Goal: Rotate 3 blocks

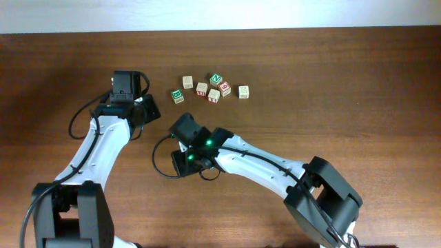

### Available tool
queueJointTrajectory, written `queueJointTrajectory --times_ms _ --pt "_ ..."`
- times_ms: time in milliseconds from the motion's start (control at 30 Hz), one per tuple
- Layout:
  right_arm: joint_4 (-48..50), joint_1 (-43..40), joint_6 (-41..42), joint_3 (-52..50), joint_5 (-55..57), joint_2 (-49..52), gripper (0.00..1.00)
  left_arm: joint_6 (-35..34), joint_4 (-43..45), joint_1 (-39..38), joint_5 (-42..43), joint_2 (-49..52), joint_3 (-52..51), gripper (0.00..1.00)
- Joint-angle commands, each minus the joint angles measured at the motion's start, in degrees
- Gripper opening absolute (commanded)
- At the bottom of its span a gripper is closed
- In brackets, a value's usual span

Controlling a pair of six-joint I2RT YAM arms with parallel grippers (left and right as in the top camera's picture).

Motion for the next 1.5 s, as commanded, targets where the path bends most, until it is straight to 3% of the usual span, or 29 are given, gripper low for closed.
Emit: queueJointTrajectory --times_ms 0,800,967,1467 --pt "0.9 0.72 -0.55 0.85 4.44 0.17 0.24 -0.35 -0.13 0.31 -0.66 0.63 0.39 0.01" --pt "-0.55 1.81 -1.99 0.87 10.73 2.8 0.25 -0.35 -0.09 0.31 -0.66 0.68 0.39 0.02" --pt "-3.26 1.75 1.22 0.87 14.97 2.8 0.24 -0.35 -0.15 0.31 -0.63 0.68 0.39 0.02" --pt "-9.73 -3.96 6.16 2.12 13.7 2.78 0.2 -0.35 -0.57 0.31 -0.17 0.68 0.39 0.01"
